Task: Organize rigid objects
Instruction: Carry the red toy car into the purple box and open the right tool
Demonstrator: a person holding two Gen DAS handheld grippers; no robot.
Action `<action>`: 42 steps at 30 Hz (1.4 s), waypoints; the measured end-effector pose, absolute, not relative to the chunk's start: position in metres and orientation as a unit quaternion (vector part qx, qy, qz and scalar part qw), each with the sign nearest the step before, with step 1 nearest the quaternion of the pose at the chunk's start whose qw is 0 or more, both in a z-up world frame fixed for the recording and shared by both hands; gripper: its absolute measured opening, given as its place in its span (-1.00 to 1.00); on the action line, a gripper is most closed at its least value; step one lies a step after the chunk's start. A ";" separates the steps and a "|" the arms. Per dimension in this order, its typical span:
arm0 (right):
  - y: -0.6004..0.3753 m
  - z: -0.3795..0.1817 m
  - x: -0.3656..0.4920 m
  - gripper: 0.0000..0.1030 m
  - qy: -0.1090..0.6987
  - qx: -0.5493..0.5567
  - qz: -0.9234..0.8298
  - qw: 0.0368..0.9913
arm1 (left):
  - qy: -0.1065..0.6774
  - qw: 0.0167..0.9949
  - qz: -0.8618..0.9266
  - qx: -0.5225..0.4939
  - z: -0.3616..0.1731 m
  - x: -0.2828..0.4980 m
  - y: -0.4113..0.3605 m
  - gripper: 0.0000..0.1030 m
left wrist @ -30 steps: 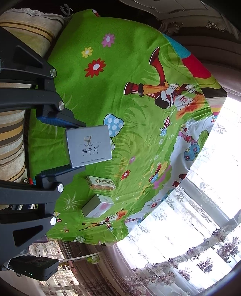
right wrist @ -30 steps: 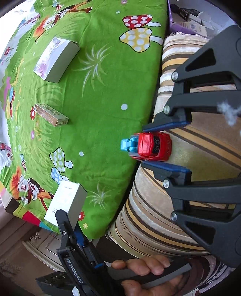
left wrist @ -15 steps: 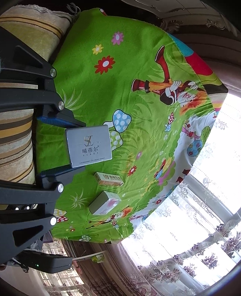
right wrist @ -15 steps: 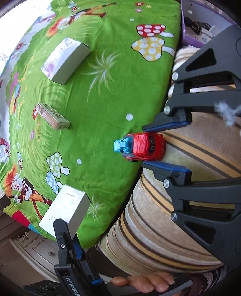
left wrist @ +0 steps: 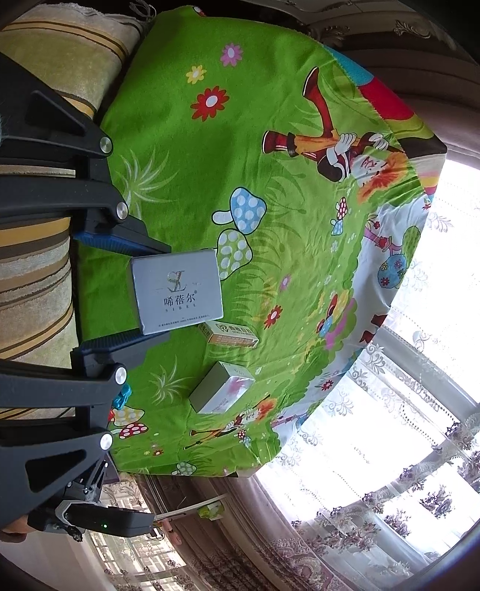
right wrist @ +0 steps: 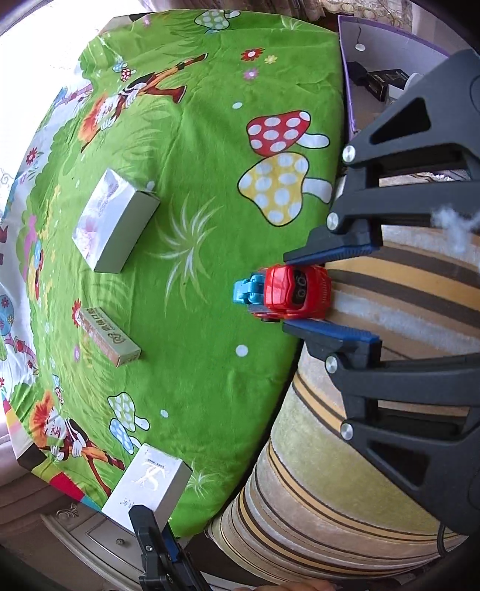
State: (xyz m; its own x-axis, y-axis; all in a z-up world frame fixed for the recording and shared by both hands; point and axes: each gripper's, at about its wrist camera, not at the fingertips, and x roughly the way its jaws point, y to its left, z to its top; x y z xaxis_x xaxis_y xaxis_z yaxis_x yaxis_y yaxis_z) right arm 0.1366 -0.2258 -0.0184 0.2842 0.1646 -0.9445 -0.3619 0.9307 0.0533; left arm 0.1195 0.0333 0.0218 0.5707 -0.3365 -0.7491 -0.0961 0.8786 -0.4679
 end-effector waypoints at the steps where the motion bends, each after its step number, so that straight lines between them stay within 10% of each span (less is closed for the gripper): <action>1: -0.228 -0.020 0.136 -0.34 0.579 -0.082 0.168 0.794 | 0.459 0.854 -0.071 -0.234 0.022 0.119 0.032 -0.24; 18: -0.235 -0.012 0.146 -0.07 0.566 -0.061 0.155 0.807 | 0.464 0.854 -0.081 -0.221 0.024 0.116 0.018 -0.24; 21: -0.225 -0.016 0.148 -0.44 0.568 -0.090 0.164 0.801 | 0.465 0.855 -0.084 -0.216 0.025 0.116 0.012 -0.24; 42: -0.316 0.013 0.123 -0.48 0.536 -0.014 0.123 0.835 | 0.467 0.857 -0.136 -0.170 0.045 0.110 -0.057 -0.24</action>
